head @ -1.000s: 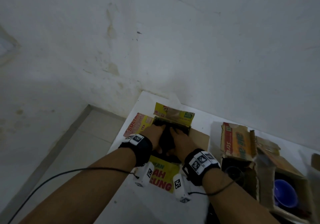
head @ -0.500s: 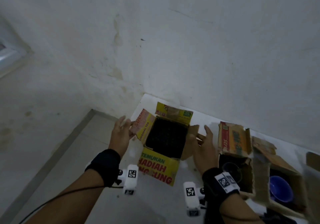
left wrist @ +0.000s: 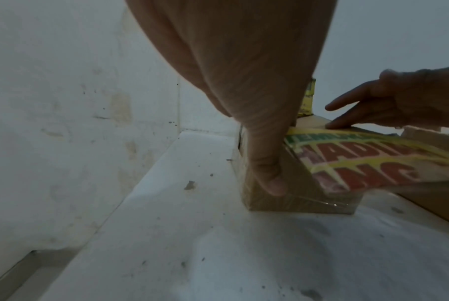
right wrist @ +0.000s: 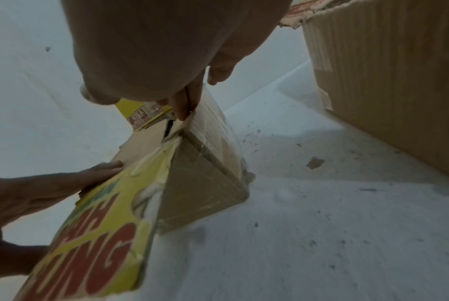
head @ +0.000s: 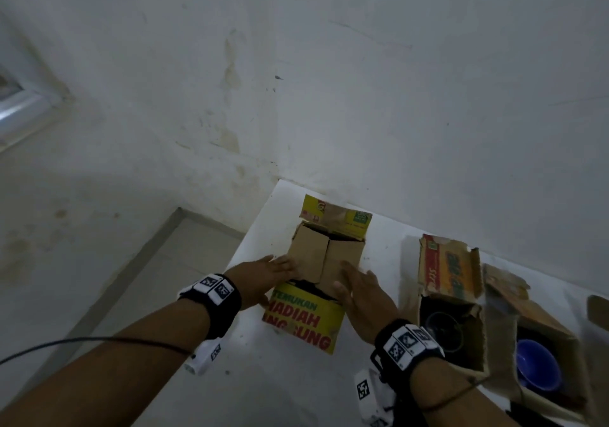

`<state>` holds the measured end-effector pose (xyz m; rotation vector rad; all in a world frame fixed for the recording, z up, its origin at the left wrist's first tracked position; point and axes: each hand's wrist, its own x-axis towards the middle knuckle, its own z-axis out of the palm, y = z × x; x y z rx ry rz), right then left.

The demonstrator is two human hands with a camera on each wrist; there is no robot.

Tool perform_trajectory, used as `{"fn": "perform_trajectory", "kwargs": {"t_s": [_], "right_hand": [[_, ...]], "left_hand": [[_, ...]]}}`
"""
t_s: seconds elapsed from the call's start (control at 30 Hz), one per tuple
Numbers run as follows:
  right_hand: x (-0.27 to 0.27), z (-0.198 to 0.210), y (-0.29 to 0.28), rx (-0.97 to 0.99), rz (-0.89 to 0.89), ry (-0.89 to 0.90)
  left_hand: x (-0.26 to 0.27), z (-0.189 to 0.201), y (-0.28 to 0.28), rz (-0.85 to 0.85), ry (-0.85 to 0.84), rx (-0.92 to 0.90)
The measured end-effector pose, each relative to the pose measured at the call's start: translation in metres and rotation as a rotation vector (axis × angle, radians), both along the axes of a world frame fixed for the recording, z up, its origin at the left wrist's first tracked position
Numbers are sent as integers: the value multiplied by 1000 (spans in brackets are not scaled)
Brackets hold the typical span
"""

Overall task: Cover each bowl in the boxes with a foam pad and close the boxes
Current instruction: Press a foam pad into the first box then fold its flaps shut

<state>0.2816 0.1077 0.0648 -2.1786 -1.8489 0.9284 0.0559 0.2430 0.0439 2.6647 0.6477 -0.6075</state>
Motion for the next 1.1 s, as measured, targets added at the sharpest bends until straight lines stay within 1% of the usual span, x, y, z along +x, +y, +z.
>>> {"fn": "perform_trajectory", "kwargs": {"t_s": [0.07,0.13,0.2,0.27,0.33,0.4,0.47,0.5,0.57,0.67,0.77,0.83,0.9,0.97,1.0,1.1], "right_hand": [[4,-13,-1,-4,-62,86],[8,-24,-2,36,-141,189],[11,-25,0,94,-206,260],[15,-21,5,174,-308,329],[21,-15,12,310,-430,382],[28,-11,25,411,-532,372],[37,-9,42,449,-602,397],[42,-8,50,450,-605,417],[50,-6,65,415,-568,448],[58,0,76,390,-489,432],[56,5,73,422,-390,313],[51,2,65,450,-292,236],[48,-6,57,453,-171,110],[46,-16,51,403,-57,-21],[45,-19,49,364,-29,-61],[40,-20,46,311,24,-118]], "left_hand": [[1,-1,1,-5,-2,10],[-1,-4,2,-8,-26,4],[-3,-4,3,39,-45,-44],[-2,2,1,191,-118,-127],[3,7,-3,361,-289,-167],[9,5,-7,549,-450,-187],[15,-2,-10,715,-563,-229],[18,-5,-11,763,-584,-243],[25,-9,-12,807,-560,-251],[30,-9,-8,796,-538,-236],[31,-12,-2,803,-530,-241],[32,-14,0,783,-535,-217],[31,-15,1,752,-549,-216],[29,-16,2,743,-548,-219],[28,-17,2,736,-536,-221],[28,-14,0,652,-473,-183]]}}
